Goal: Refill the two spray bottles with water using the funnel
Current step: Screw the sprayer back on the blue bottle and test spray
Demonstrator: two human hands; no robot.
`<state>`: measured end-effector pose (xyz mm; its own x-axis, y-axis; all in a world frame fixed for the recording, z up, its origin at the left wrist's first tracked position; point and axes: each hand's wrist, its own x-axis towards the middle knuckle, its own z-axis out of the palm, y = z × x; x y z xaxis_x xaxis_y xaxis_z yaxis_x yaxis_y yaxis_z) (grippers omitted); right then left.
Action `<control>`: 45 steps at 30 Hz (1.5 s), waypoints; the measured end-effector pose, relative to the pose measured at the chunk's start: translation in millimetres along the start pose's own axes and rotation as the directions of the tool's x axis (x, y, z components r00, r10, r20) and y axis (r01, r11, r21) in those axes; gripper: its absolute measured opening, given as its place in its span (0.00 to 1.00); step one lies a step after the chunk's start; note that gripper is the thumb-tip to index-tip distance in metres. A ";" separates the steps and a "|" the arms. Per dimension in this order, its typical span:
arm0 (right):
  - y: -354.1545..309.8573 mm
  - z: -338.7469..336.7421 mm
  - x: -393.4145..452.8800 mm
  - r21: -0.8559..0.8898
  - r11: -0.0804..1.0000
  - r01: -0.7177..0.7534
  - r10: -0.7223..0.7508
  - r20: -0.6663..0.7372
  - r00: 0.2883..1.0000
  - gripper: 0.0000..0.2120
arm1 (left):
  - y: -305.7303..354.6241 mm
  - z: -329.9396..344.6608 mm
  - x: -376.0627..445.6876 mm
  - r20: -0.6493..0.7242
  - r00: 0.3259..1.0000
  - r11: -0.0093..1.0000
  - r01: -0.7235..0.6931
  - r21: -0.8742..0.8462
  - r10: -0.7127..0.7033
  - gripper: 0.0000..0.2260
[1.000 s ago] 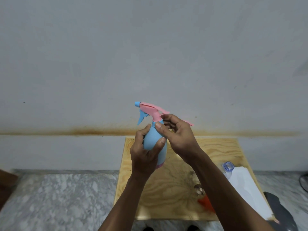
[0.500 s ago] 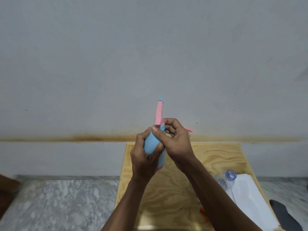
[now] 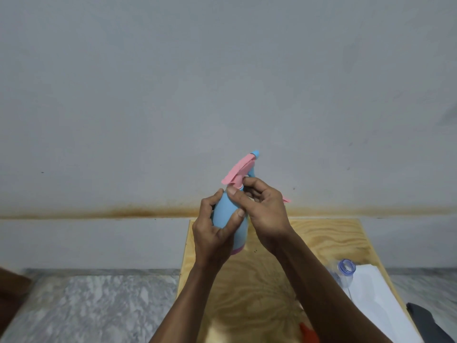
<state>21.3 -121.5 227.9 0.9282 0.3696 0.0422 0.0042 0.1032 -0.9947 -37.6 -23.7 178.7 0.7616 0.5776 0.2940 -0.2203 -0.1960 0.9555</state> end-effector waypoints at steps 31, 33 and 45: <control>6.9 5.6 -9.4 0.041 0.997 -0.063 0.062 0.040 0.997 0.15 | 7.1 -3.3 -0.7 -0.019 0.999 0.998 0.026 -0.065 -0.027 0.24; 7.4 5.5 -6.8 0.040 0.997 -0.067 0.065 0.048 0.997 0.16 | 7.3 -2.8 1.3 -0.021 0.999 0.997 0.032 -0.069 -0.034 0.23; 6.7 -1.5 19.3 0.002 0.999 -0.044 0.043 0.116 0.992 0.11 | 1.0 3.7 19.4 -0.026 0.998 0.998 0.052 -0.028 -0.052 0.21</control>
<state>39.9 -115.1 221.9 0.8781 0.4783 0.0096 -0.0375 0.0888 -0.9953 -20.7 -15.6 185.4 0.7557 0.6078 0.2441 -0.1979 -0.1433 0.9697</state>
